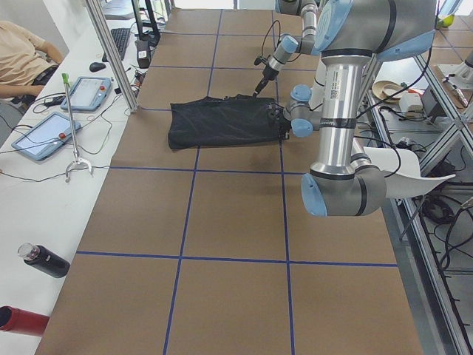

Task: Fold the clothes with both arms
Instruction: 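Grasp the shirt's near edge corners with both grippers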

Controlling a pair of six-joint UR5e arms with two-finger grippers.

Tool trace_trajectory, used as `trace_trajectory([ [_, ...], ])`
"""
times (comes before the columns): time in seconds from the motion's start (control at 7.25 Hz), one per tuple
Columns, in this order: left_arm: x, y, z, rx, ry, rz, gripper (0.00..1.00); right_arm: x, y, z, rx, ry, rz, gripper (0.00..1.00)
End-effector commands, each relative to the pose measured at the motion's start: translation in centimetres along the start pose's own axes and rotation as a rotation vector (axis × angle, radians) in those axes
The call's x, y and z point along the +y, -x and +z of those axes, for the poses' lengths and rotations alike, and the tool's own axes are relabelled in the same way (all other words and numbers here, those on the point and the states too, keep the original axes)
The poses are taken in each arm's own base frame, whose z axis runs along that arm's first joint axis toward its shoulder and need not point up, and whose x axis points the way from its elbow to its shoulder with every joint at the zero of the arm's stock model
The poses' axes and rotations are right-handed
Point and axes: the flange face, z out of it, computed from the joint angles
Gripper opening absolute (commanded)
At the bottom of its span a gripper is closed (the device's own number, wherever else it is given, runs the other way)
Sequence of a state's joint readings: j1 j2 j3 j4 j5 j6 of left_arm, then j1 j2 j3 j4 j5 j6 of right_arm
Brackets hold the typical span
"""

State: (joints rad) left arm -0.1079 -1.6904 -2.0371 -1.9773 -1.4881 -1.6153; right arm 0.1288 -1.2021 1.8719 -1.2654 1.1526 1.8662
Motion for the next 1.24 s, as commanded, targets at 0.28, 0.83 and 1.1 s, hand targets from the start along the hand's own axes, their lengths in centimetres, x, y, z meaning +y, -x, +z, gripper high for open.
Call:
trace_trajectory([
  [0.28, 0.0, 0.1, 0.0, -0.001, 0.0, 0.0, 0.0, 1.1, -0.9, 1.1, -0.022, -0.013, 0.001, 0.6],
  [0.83, 0.2, 0.1, 0.1, -0.003, 0.003, 0.001, 0.0, 1.8, -1.4, 1.4, 0.027, -0.016, -0.04, 0.61],
  [1.1, 0.2, 0.1, 0.2, -0.004, 0.003, 0.001, 0.0, 2.0, -1.3, 1.3, 0.024, -0.014, -0.041, 0.54],
])
